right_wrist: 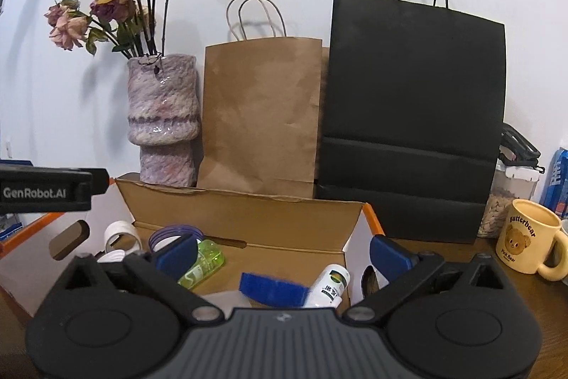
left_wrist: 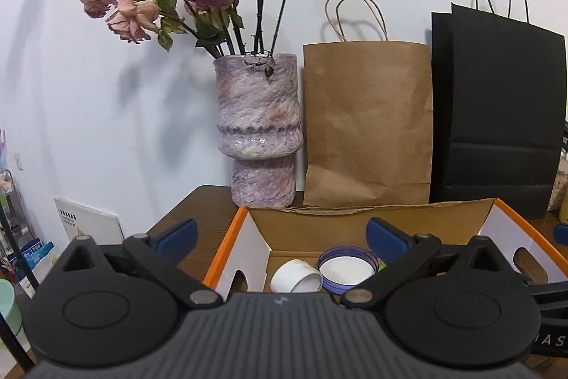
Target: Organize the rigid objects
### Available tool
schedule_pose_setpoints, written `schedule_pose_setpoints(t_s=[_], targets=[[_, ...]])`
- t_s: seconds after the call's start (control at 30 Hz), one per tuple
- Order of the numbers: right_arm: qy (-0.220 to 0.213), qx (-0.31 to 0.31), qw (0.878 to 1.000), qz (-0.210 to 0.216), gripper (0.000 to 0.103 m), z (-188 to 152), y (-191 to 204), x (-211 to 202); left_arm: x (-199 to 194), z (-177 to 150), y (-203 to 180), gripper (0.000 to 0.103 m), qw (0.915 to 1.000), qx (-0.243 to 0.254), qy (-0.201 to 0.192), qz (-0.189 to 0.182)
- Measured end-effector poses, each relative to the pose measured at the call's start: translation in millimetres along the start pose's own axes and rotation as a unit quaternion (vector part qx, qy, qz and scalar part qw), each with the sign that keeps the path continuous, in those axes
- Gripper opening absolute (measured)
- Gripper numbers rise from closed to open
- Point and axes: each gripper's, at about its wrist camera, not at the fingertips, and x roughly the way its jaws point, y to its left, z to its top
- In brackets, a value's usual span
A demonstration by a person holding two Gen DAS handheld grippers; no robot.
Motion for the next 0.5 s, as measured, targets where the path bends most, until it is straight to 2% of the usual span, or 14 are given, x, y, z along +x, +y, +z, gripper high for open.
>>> schedule_pose_setpoints(t_s=[0.23, 0.5], targets=[[-0.006, 0.001, 1.000, -0.002, 0.103, 0.6, 0.3, -4.8, -4.5, 0.5, -0.3, 0.103, 1.0000, 0.001, 0.001, 0.004], [-0.016, 0.009, 1.000, 0.002, 0.103, 1.6, -4.6, -29.9, -27.5, 1.4, 7.7, 0.103, 0.9999, -0.001, -0.004, -0.011]])
